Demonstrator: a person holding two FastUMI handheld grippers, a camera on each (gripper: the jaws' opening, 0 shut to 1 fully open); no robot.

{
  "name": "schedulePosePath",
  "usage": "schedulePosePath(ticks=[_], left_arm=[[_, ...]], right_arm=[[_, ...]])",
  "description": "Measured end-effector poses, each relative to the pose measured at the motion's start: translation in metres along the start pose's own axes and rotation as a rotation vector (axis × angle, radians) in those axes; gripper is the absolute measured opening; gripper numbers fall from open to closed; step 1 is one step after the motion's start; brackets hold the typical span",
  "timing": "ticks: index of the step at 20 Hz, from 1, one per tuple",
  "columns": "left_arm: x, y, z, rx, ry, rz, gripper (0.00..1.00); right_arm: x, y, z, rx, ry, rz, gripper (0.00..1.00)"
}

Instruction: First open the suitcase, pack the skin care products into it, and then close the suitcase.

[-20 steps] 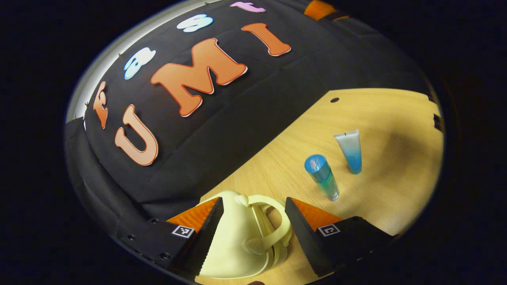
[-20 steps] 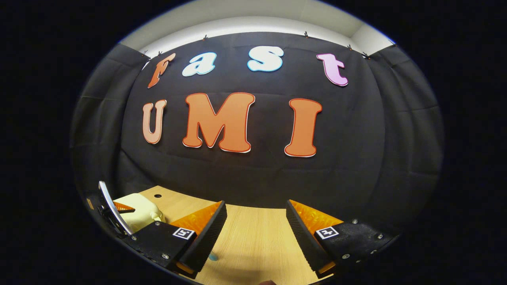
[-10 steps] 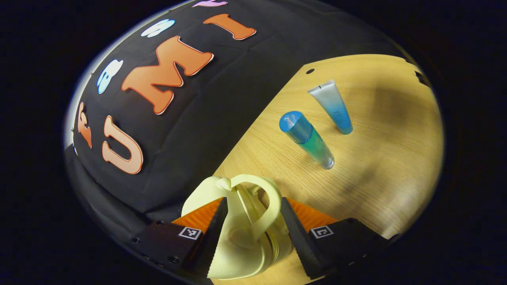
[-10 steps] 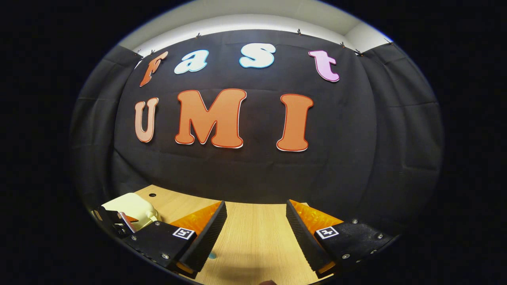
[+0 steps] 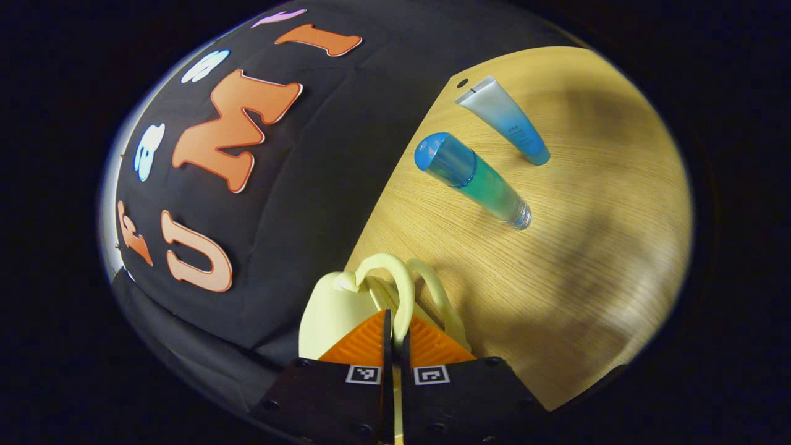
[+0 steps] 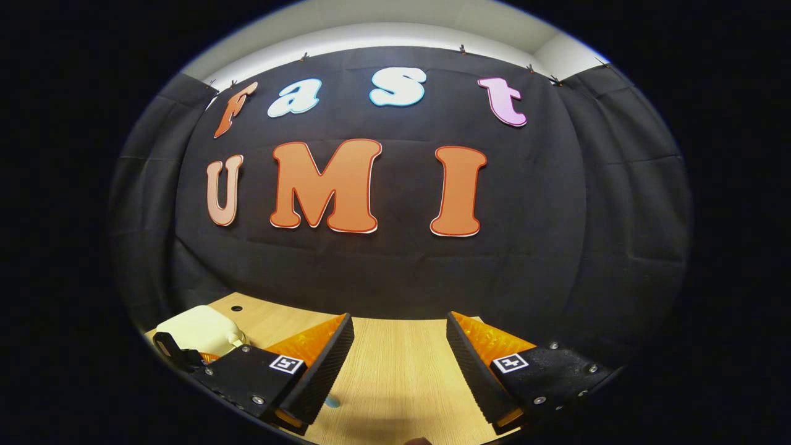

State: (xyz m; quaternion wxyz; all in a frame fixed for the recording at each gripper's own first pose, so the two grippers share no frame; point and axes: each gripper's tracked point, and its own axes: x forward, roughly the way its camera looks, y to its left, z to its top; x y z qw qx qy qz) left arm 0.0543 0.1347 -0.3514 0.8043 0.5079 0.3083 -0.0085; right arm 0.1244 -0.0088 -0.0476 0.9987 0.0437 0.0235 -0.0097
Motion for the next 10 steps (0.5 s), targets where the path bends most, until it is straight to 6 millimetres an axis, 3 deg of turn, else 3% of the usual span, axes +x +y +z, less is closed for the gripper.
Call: schedulePosePath(ticks=[2, 5, 10], left_arm=[[-0.003, 0.013, 0.006, -0.061, -0.026, 0.001, 0.05], [-0.023, 0.055, 0.015, -0.158, -0.058, 0.031, 0.05], [-0.042, 0.119, 0.008, -0.323, -0.093, 0.086, 0.05]], right_arm=[[0.001, 0.002, -0.001, 0.000, 0.002, 0.000, 0.95], [0.005, 0.011, -0.003, 0.001, 0.007, 0.009, 0.95], [0.015, 0.040, -0.003, 0.007, 0.015, 0.044, 0.96]])
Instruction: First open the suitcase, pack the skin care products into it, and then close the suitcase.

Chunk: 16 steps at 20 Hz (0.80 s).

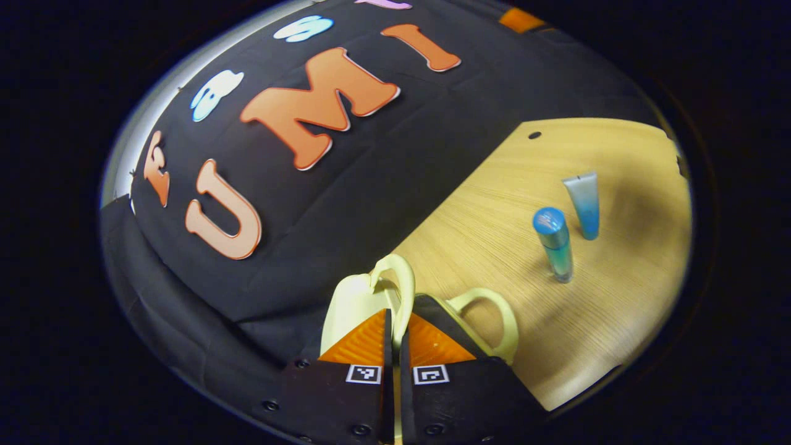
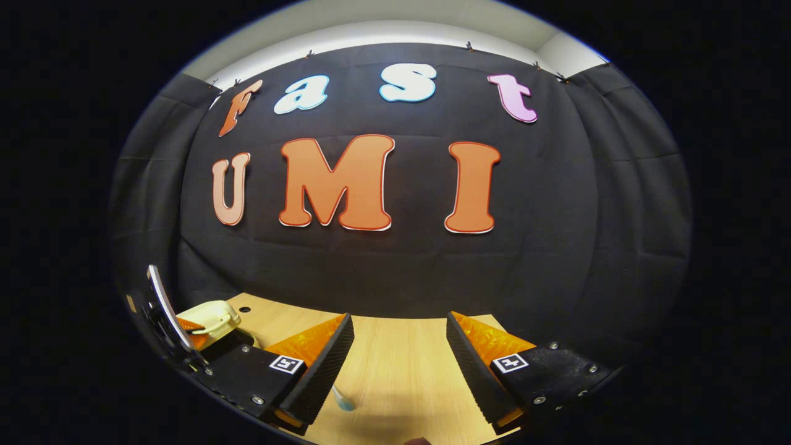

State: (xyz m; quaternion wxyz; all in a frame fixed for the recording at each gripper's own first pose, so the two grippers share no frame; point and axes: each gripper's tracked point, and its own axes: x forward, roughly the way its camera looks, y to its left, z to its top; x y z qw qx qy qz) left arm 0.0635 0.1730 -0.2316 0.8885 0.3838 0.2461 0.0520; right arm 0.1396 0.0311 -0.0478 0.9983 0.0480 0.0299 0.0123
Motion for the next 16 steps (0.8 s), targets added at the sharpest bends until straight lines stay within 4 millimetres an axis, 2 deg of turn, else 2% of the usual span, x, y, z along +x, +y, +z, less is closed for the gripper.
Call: schedulePosePath(ticks=[3, 7, 10, 12, 16], left_arm=[[-0.010, 0.035, -0.002, -0.111, -0.007, 0.022, 0.05], [-0.005, 0.113, -0.005, -0.278, -0.008, 0.073, 0.05], [-0.008, 0.155, -0.019, -0.366, -0.018, 0.115, 0.04], [-0.008, 0.181, -0.035, -0.404, -0.018, 0.143, 0.04], [-0.003, 0.228, -0.062, -0.414, -0.020, 0.196, 0.05]], right_arm=[[0.007, 0.019, 0.003, -0.005, -0.004, 0.024, 0.95], [0.018, 0.048, 0.006, -0.020, 0.002, 0.057, 0.95], [0.023, 0.070, 0.008, -0.036, 0.005, 0.077, 0.95], [0.026, 0.085, 0.010, -0.052, 0.004, 0.087, 0.95], [0.030, 0.112, 0.008, -0.060, 0.019, 0.106, 0.95]])
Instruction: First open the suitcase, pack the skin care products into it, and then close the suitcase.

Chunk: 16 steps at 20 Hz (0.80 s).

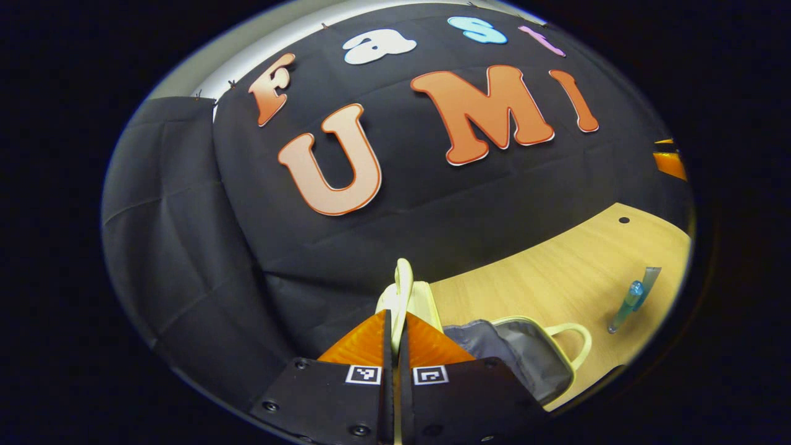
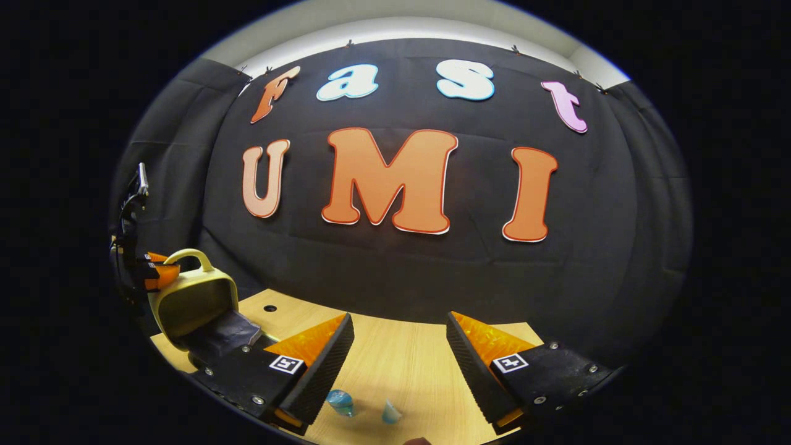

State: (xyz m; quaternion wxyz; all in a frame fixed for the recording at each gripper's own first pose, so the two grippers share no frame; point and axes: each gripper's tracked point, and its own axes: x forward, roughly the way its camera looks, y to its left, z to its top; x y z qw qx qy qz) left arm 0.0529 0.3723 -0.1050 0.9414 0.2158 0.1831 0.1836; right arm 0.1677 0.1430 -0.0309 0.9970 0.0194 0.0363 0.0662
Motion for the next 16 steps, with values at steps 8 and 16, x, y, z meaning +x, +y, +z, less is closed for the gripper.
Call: schedulePosePath(ticks=[8, 16], left_arm=[[0.027, 0.092, -0.045, -0.082, 0.038, 0.084, 0.05], [0.056, 0.160, -0.126, -0.238, 0.126, 0.151, 0.05]], right_arm=[[0.012, 0.041, 0.000, -0.012, 0.021, -0.009, 0.95], [0.025, 0.071, -0.003, -0.016, 0.060, 0.006, 0.95]])
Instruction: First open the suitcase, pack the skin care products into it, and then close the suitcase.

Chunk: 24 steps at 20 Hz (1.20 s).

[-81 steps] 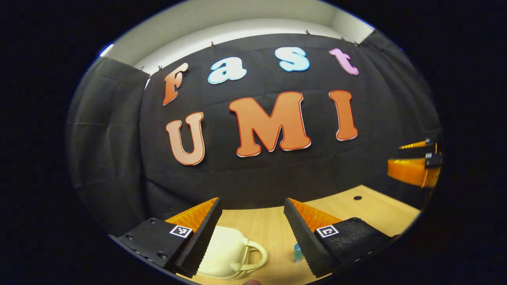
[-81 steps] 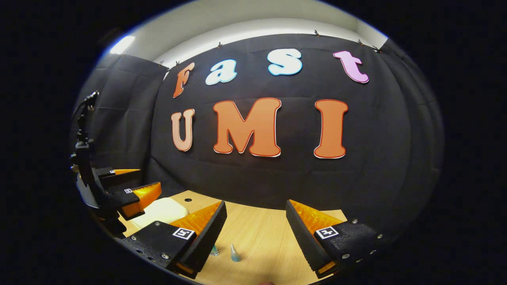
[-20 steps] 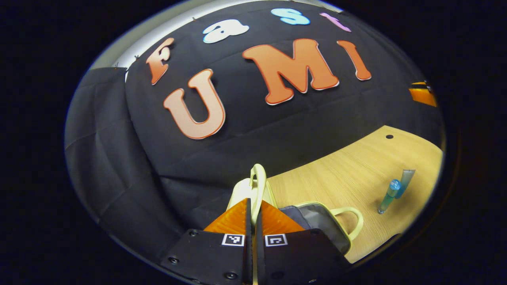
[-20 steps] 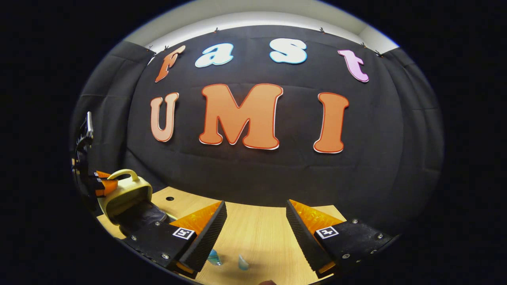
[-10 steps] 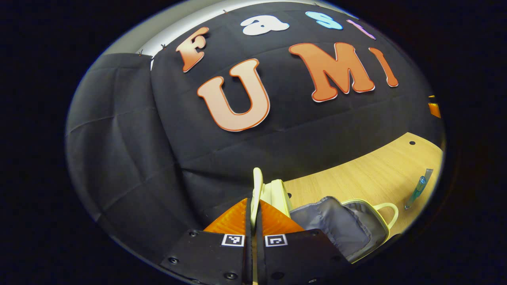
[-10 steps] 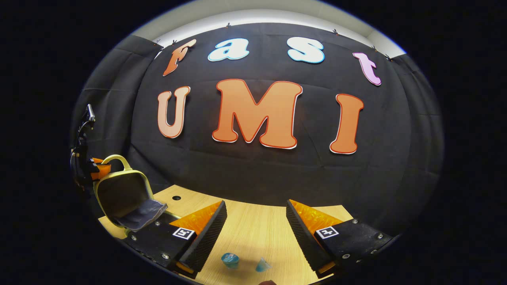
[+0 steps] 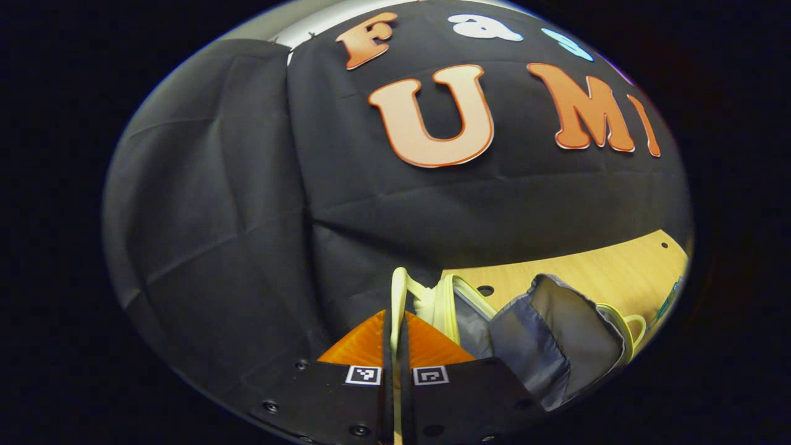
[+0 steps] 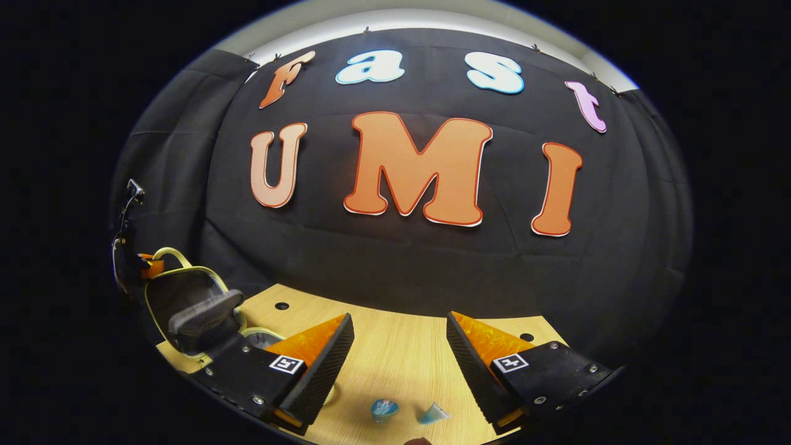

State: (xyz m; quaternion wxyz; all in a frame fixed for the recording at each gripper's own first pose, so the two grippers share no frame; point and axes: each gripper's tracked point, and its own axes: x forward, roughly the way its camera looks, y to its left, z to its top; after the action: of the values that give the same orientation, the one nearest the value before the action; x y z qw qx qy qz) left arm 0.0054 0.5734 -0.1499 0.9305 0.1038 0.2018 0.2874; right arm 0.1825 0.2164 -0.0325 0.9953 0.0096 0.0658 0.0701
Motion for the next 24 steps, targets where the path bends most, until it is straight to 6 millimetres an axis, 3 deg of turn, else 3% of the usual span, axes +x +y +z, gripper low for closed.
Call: schedulePosePath(ticks=[3, 7, 12, 13, 16, 18, 21, 22, 23, 24], left_arm=[[0.019, 0.021, -0.027, -0.038, 0.043, 0.014, 0.05], [0.050, 0.045, -0.079, -0.074, 0.154, 0.042, 0.05], [0.078, 0.049, -0.151, -0.135, 0.303, 0.115, 0.05], [0.077, 0.051, -0.156, -0.129, 0.322, 0.149, 0.15], [0.080, 0.032, -0.147, -0.149, 0.290, 0.166, 0.17], [0.072, 0.018, -0.129, -0.155, 0.249, 0.144, 0.26], [0.047, -0.015, -0.087, -0.138, 0.170, 0.095, 0.69], [0.038, -0.027, -0.074, -0.125, 0.139, 0.074, 0.70], [0.030, -0.040, -0.058, -0.103, 0.107, 0.048, 0.82], [0.020, -0.052, -0.043, -0.084, 0.067, 0.020, 0.82]], right_arm=[[0.001, 0.004, -0.004, -0.010, 0.017, 0.006, 0.95], [0.001, 0.002, -0.011, -0.027, 0.039, 0.007, 0.95], [-0.005, -0.008, -0.017, -0.033, 0.051, -0.015, 0.95], [-0.006, -0.011, -0.019, -0.035, 0.055, -0.019, 0.95], [-0.009, -0.015, -0.020, -0.041, 0.056, -0.019, 0.95], [-0.013, -0.019, -0.019, -0.043, 0.049, -0.015, 0.95], [-0.018, -0.024, -0.024, -0.024, 0.042, 0.000, 0.95], [-0.019, -0.027, -0.026, -0.015, 0.043, 0.005, 0.95], [-0.021, -0.029, -0.031, -0.008, 0.044, 0.010, 0.95], [-0.023, -0.031, -0.036, -0.001, 0.049, 0.016, 0.96]])
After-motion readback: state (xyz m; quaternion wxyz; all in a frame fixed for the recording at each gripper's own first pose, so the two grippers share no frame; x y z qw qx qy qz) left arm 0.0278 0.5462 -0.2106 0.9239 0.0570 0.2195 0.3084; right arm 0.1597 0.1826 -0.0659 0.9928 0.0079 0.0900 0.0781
